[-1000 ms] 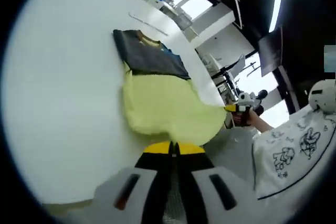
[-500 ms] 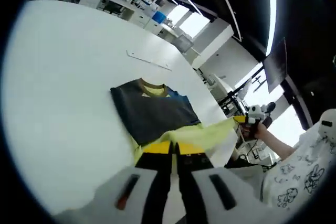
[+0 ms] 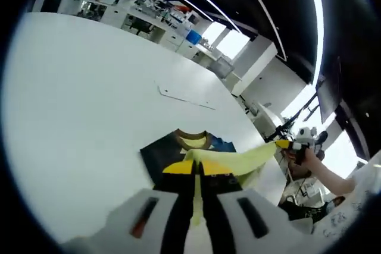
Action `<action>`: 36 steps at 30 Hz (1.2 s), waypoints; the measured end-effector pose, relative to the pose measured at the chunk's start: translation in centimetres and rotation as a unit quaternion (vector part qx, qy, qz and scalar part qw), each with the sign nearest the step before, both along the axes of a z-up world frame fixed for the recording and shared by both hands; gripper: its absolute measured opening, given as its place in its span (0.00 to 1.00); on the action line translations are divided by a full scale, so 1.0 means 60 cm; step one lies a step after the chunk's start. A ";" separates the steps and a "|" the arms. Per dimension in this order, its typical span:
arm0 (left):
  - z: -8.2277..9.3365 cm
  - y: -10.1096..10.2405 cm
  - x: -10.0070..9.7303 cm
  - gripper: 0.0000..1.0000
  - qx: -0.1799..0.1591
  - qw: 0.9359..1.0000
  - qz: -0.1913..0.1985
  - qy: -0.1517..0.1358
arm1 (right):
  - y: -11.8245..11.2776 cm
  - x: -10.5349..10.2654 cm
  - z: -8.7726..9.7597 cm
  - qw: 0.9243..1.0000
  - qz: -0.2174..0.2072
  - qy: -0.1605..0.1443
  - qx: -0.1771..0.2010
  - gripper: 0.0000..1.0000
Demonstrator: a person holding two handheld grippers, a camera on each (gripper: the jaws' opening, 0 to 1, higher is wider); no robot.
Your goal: Fold the garment on the visible template until the final outline fits inside the template.
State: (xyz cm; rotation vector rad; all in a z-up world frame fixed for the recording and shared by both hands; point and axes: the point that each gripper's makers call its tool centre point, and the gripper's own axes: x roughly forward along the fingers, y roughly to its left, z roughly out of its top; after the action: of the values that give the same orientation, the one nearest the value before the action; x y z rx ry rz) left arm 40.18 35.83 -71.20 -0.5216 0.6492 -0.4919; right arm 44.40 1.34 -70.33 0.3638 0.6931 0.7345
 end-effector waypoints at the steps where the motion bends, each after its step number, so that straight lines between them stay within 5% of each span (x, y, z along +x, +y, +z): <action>1: -0.010 0.005 0.010 0.00 0.008 1.000 0.002 0.006 | 0.000 0.008 -0.006 1.000 -0.004 0.008 0.000 0.00; 15: -0.107 0.022 0.075 0.00 0.020 0.997 0.038 0.064 | 0.024 0.088 -0.104 0.995 -0.050 0.079 0.026 0.00; 21: -0.145 0.019 0.088 0.00 0.034 0.995 0.040 0.084 | 0.025 0.094 -0.137 0.994 -0.048 0.094 0.011 0.00; 36: -0.185 0.029 0.096 0.00 0.051 0.993 0.056 0.089 | 0.020 0.101 -0.182 0.993 -0.046 0.104 0.004 0.00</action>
State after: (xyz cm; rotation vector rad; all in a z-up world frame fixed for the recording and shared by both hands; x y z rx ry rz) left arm 45.93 37.55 -82.33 -0.5051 0.8066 -0.3072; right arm 50.45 2.53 -81.25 0.4808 0.8649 0.6160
